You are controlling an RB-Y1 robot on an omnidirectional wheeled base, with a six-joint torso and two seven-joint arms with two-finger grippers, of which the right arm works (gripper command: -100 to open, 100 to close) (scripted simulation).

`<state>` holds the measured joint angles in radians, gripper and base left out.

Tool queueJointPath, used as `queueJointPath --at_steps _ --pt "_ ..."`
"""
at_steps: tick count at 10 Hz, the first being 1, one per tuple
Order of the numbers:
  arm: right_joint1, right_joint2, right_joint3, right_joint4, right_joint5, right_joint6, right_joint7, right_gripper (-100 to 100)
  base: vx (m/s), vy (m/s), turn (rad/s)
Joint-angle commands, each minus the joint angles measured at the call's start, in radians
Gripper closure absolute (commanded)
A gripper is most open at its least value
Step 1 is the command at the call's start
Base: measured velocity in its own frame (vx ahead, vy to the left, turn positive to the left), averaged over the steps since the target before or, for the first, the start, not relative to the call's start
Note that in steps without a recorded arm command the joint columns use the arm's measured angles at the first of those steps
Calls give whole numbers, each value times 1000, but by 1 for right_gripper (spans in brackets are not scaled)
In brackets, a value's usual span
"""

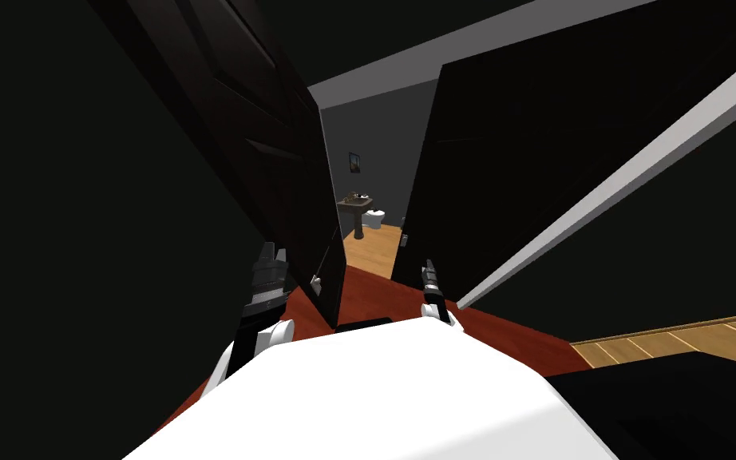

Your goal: Pull the door open

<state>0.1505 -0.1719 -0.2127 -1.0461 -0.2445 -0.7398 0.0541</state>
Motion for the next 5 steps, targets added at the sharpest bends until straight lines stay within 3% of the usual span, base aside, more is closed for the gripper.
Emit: queueJointPath --at_steps 1,3,5 --pt "-16 -4 -13 35 -8 -6 3 -100 69 -3 99" --pt "-42 -13 -51 99 -33 -18 7 -100 35 7 153" --pt "-66 -23 -88 162 -57 -30 11 -100 100 8 235"
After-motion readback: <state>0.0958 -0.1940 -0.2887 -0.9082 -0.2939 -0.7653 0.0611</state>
